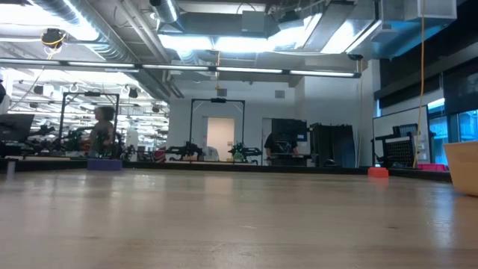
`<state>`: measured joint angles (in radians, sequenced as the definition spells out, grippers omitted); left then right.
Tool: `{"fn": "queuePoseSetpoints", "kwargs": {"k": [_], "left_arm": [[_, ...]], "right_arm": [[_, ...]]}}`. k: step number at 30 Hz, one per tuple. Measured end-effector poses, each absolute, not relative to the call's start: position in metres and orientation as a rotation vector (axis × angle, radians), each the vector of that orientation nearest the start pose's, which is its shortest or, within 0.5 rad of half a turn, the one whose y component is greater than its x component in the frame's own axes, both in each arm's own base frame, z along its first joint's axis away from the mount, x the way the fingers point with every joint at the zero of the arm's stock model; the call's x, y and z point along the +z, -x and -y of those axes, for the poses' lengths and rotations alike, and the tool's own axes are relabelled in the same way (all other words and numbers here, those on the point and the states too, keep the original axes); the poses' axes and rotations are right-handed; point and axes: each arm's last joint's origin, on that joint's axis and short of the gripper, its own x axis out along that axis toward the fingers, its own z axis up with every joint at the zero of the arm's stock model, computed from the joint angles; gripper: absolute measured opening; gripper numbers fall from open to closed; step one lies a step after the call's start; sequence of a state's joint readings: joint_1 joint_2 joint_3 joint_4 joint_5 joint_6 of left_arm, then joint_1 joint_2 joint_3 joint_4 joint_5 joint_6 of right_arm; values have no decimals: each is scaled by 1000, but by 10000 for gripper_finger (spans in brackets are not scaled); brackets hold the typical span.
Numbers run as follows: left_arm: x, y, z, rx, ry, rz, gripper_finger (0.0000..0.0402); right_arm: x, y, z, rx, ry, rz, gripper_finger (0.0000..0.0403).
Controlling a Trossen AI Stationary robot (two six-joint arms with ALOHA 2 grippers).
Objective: Sort & place blocks by color
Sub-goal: Put the light blue block into the orange bin
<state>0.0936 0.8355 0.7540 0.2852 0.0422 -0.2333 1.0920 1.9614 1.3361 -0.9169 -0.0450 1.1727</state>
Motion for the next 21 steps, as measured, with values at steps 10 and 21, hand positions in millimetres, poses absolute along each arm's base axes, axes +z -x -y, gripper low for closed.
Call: {"fn": "queuePoseSetpoints", "kwargs": {"k": [10,21], "left_arm": [[359,-186,-16,27,219,208,0],[359,-186,-16,27,219,208,0]], "right_arm": [[156,-163,-317,-29,-98,-1597,150],[156,-163,-317,-29,-98,-1597,155]]}}
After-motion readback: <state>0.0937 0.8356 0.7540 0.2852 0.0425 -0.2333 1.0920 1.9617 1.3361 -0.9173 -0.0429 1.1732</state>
